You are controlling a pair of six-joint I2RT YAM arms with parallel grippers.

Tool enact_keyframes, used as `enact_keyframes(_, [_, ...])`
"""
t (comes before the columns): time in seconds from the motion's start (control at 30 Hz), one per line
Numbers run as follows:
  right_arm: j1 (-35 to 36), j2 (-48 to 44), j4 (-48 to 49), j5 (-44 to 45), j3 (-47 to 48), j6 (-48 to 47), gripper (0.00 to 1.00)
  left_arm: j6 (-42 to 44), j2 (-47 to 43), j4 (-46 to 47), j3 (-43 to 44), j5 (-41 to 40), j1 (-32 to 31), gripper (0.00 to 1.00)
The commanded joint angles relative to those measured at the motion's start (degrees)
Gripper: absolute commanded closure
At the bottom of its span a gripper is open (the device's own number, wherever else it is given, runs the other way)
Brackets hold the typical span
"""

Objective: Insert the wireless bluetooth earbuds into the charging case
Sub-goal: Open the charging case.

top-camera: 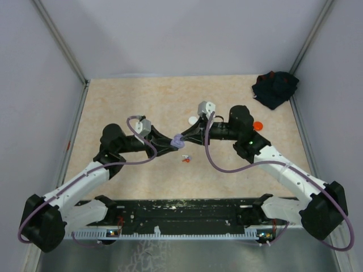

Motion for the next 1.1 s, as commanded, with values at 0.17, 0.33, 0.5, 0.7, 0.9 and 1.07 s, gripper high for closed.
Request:
enact_keyframes(0.17, [0.9, -1.4, -8.6, 0.8, 6.2, -6.7, 1.00, 3.3, 0.3, -4.4, 2.9, 1.9, -0.2, 0.69])
enact_keyframes(0.33, [1.6, -1.2, -15.0, 2.6, 9.1, -10.2, 1.00, 5.3, 1.2, -9.2, 5.0, 3.0, -0.2, 0.55])
enact_keyframes(0.5, [3.8, -1.0, -22.6, 8.0, 12.7, -14.8, 1.00, 6.2, 2.4, -11.9, 6.8, 4.9, -0.2, 0.47])
enact_keyframes(0.7, [8.1, -1.4, -28.6, 18.5, 15.5, -19.5, 1.00, 5.8, 3.6, -13.6, 7.9, 5.8, -0.2, 0.46])
enact_keyframes(0.9, [10.9, -0.7, -34.0, 28.2, 18.6, -21.9, 1.00, 6.0, 3.8, -14.2, 8.1, 5.6, -0.2, 0.46])
enact_keyframes(1.07, [11.9, -1.1, -35.5, 30.5, 20.0, -22.0, 1.00, 6.8, 3.2, -13.8, 7.5, 4.9, -0.2, 0.47])
